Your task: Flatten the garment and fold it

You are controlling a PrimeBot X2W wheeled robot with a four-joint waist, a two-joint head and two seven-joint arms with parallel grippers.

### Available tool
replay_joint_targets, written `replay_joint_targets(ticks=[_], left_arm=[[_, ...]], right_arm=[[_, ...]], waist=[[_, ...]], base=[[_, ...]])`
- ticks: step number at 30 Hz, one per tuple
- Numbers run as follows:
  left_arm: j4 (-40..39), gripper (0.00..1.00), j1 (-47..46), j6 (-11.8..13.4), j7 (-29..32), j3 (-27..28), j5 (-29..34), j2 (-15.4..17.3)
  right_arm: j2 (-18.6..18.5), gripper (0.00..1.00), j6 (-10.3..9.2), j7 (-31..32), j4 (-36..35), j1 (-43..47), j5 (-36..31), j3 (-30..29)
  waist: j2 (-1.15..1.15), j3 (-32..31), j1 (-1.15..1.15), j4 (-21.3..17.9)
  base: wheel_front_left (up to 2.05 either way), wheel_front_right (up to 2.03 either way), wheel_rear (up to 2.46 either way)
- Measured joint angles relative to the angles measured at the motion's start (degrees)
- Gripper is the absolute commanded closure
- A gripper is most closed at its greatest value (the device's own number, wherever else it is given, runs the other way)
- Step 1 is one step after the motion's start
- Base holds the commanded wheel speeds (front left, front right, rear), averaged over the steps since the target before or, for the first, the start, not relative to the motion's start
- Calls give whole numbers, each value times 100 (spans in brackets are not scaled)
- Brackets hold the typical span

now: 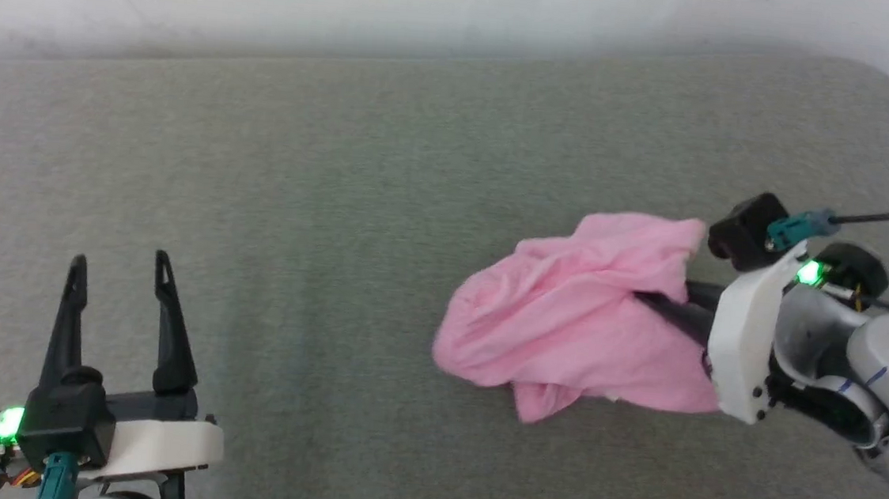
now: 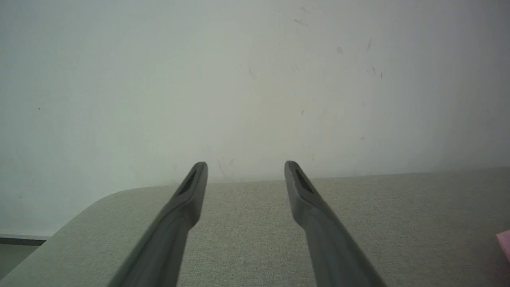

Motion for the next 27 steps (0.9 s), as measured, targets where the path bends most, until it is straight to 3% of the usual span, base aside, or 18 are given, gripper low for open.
replay_joint_targets(ticks=[5, 11, 18, 27], left_arm=[[-218, 0, -65, 41, 0, 45, 23, 12], [-457, 0, -402, 82, 1, 51, 126, 129], [-686, 0, -814, 82, 1, -91, 211, 358], [-877, 0, -1136, 181, 0, -346, 249, 516]], right_arm=[[-581, 100, 0, -56, -182, -458, -248, 172], [-1113, 100, 1, -113, 246, -950, -522, 302], [-1338, 100, 5, -415, 1601, -1496, -1039, 322], [-1192, 100, 5, -648, 3254, -1917, -1318, 216]], waist=[[0, 92, 0, -491], [0, 495, 0, -928], [0, 1196, 1, -1142], [0, 2015, 1, -1091]], base=[[0, 0, 0], [0, 0, 0], [0, 0, 0], [0, 0, 0]])
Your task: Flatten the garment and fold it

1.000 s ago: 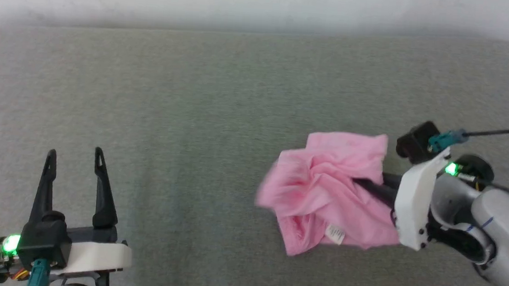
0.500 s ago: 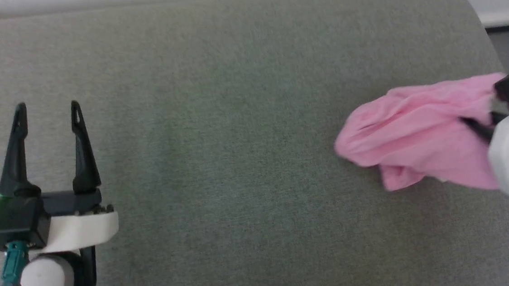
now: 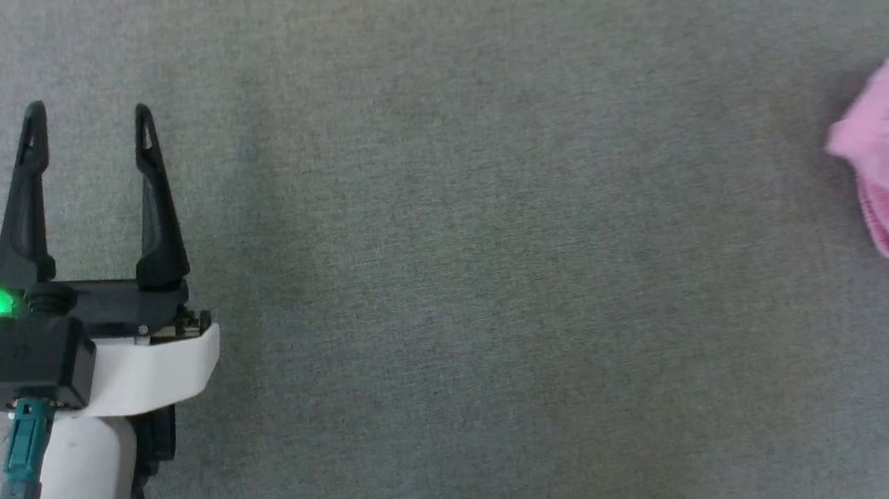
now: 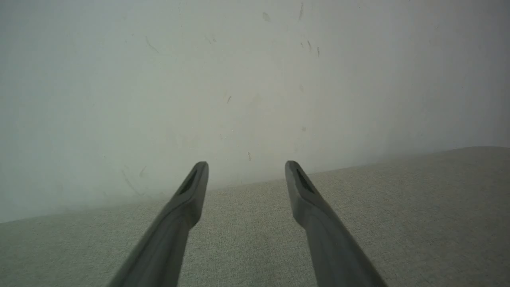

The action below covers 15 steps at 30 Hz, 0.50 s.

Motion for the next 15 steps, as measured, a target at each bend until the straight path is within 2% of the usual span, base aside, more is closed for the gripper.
replay_joint_targets(ticks=[5, 6, 7, 8, 9, 15], left_arm=[[-1, 0, -67, 107, 1, -76, -2, 59], [8, 0, -67, 116, 1, -93, -3, 67], [26, 0, -66, 141, 1, -104, -5, 76], [44, 0, -65, 160, 1, -114, -14, 85], [59, 0, -64, 163, 1, -125, -25, 90], [294, 0, 201, 221, 1, -149, -167, 90]], right_arm=[[386, 100, -10, 36, 498, 123, 246, 49], [426, 96, -22, -38, 571, 125, 257, 47], [455, 52, -26, -141, 664, 123, 268, 29], [499, 52, -26, -231, 784, 128, 320, -9], [559, 0, -26, -314, 886, 142, 400, -62], [608, 0, -5, -1024, 1129, 179, 579, -222]], waist=[[0, 191, 0, 115], [0, 189, 0, 137], [0, 172, -1, 150], [0, 144, -1, 161], [0, 110, -1, 171], [0, -406, -1, 229]], base=[[0, 0, 0], [0, 0, 0], [0, 0, 0], [0, 0, 0], [0, 0, 0], [0, 0, 0]])
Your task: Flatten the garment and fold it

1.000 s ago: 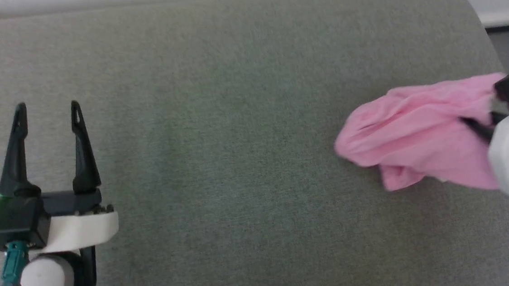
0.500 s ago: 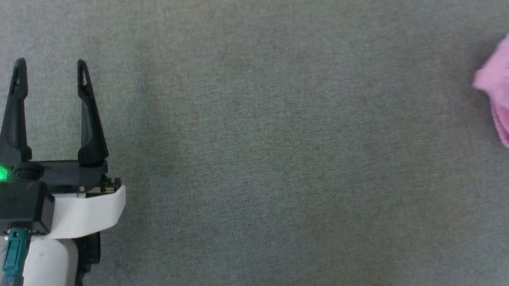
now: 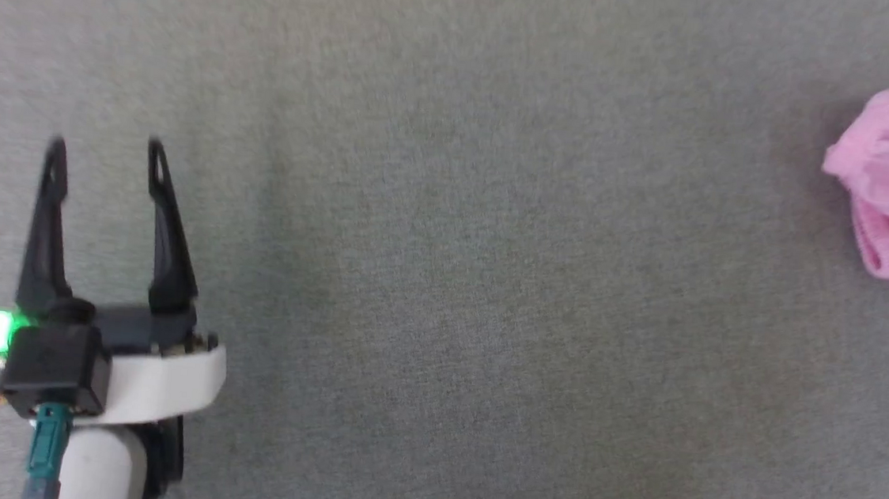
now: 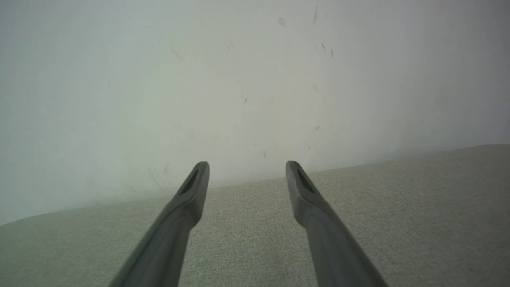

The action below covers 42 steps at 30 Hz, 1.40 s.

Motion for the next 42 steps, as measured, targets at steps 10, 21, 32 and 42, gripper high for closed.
replay_joint_targets(ticks=[10, 21, 32, 42], left_arm=[[403, 0, 703, 30, 0, 130, -196, -138], [748, 0, 929, -265, 0, 226, -240, -282], [901, 0, 1035, -531, 0, 137, -190, -425], [1044, 0, 1228, -628, 0, 147, -187, -538]], right_arm=[[24, 0, -1, -1804, -8, -287, -269, -732], [1265, 0, -1, -1960, -2767, 1269, -2410, -3911], [3073, 0, -1, -1960, -4825, 4075, -3499, -5033], [3689, 0, -1, -1959, -5154, 5395, -3747, -5335]], waist=[[0, -1062, -2, 117], [0, -1877, -1, 491], [0, -2265, 0, 1025], [0, -2581, -1, 1279]], base=[[0, 0, 0], [0, 0, 0], [0, 0, 0], [0, 0, 0]])
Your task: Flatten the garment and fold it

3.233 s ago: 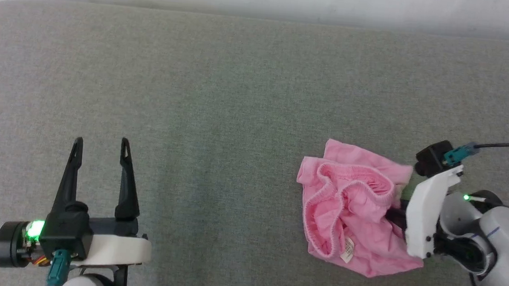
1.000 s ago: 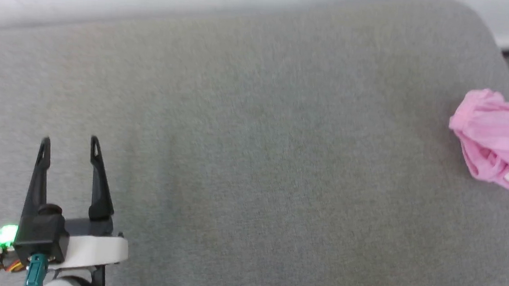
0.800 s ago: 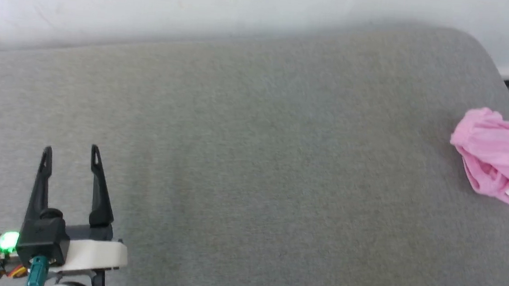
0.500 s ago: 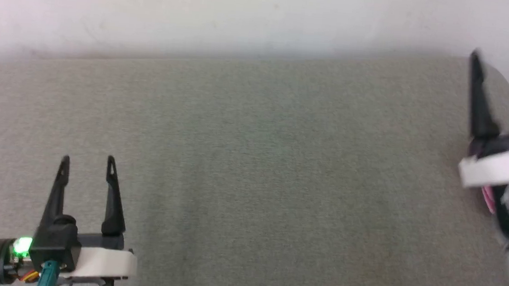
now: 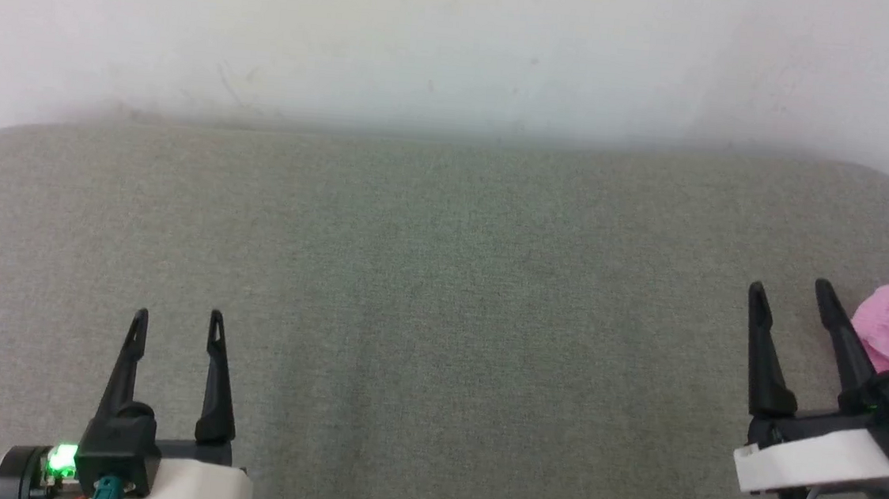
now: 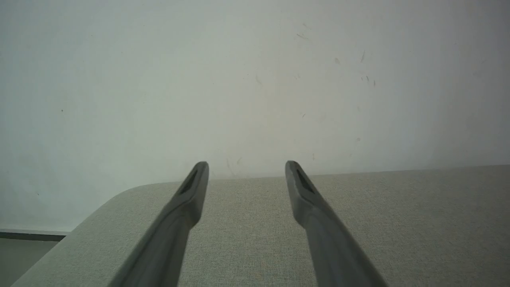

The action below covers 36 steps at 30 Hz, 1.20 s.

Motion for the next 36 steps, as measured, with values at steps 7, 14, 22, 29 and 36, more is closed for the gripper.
replay_joint_targets(ticks=[7, 14, 22, 29, 36], left_arm=[[43, 100, 140, -80, 5, 23, -2, -23], [42, 100, 137, -89, 19, 20, -4, -22], [62, 100, 130, -143, 120, 22, -4, -29], [80, 100, 125, -160, 212, 26, -4, -56], [108, 100, 109, -207, 280, 34, -3, -77]], right_arm=[[130, 100, 0, 3, -56, 239, -59, 21], [129, 100, 0, 15, -49, 239, -58, 27], [134, 100, 0, 118, -53, 240, -92, 32], [142, 100, 0, 210, -56, 241, -143, 40], [153, 100, 0, 296, -62, 246, -149, 45]], waist=[[0, -146, 0, 12], [0, -147, 1, 10], [0, -145, 1, 1], [0, -144, 1, -6], [0, -143, 1, -13]], base=[[0, 0, 0], [0, 0, 0], [0, 0, 0], [0, 0, 0], [0, 0, 0]])
